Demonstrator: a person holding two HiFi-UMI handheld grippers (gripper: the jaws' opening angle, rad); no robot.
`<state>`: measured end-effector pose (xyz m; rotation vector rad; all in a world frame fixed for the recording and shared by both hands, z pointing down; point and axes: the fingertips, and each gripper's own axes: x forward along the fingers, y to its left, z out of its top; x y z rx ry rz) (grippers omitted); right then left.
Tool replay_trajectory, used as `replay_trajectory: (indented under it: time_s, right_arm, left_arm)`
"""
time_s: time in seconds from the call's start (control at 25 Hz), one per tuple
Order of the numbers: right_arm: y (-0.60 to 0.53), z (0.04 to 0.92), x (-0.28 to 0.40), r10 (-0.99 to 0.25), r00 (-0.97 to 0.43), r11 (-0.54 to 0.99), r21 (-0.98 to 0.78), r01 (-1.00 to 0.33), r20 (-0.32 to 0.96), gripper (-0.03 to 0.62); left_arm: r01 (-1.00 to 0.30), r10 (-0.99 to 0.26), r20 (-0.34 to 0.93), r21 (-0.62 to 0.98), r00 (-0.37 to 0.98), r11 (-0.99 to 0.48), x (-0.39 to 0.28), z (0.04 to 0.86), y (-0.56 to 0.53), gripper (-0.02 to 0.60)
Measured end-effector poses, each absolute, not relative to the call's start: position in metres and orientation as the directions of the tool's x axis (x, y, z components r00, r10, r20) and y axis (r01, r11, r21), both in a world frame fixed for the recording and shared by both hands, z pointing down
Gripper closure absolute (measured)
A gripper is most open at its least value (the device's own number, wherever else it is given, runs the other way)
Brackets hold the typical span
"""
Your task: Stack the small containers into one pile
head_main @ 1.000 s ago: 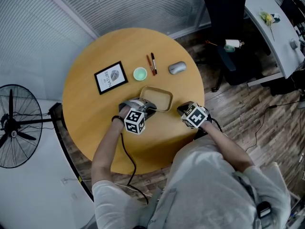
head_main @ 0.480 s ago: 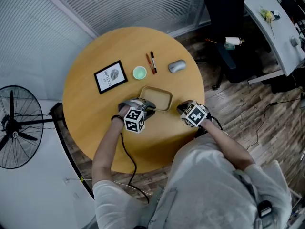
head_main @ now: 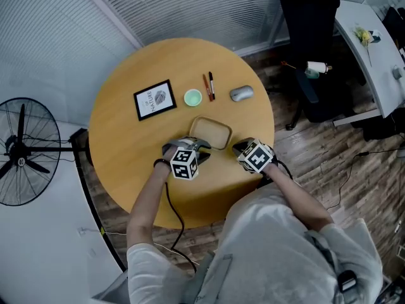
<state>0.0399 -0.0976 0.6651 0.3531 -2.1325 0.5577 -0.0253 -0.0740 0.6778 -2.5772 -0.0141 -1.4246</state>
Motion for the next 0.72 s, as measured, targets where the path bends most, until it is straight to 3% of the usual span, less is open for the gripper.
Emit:
replay_trajectory:
  time_s: [0.28, 0.72]
  right_arm:
    - [-0.082, 0.657, 0.035, -0.030, -0.608, 0.873, -0.276, -0.403, 0.793, 0.592]
    - [-0.054, 0.643, 0.047, -0.083, -0.686, 0.858, -0.299, -0.418, 0.722, 0.593]
  left_arm:
    - [-0.030, -0.165, 0.846, -0.174, 0.508, -0.984, -0.018, 0.671, -0.051, 0.479]
    - [-0.455, -0.405, 0.774, -0.171, 0.487, -0.874, 0.011, 0.655, -0.018, 0.477]
